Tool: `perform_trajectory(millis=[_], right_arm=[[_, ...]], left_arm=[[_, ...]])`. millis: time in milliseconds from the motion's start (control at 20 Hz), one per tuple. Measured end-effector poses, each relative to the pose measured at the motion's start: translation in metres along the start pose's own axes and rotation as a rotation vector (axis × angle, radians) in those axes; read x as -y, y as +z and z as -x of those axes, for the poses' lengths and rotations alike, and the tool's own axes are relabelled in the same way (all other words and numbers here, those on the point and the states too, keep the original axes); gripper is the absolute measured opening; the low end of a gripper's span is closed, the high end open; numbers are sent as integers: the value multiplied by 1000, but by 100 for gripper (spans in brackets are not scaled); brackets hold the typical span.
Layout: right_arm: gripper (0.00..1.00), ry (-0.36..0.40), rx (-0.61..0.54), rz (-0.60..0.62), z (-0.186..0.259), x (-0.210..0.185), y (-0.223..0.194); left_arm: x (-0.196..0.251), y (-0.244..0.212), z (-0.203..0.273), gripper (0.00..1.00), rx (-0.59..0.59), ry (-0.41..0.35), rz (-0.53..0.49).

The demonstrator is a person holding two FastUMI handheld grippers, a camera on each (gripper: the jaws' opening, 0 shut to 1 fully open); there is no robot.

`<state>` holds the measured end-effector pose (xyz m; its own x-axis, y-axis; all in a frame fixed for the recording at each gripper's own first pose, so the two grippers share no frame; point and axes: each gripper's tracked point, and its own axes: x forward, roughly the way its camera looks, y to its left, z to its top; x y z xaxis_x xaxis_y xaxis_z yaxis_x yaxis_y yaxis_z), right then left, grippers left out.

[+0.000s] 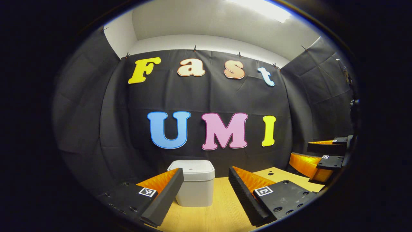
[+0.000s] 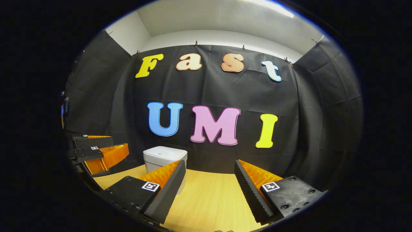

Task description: Press the lid of the desktop garbage bin to open it, pick up the crumpled paper on the desktop and throw it into the bin, then pick up the pop can on the desktop and drop it into the bin, and finally close the garbage bin lid.

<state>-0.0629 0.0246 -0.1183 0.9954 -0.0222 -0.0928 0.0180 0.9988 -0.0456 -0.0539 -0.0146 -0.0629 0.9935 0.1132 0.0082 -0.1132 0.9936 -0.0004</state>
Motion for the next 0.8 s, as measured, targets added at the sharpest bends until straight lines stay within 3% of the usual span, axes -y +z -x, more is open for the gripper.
perform_trajectory(millis=[800], right_arm=[[99,24,-46,5,-4,-15,-17]], left_arm=[[5,-14,-3,95,-32,-41,8]])
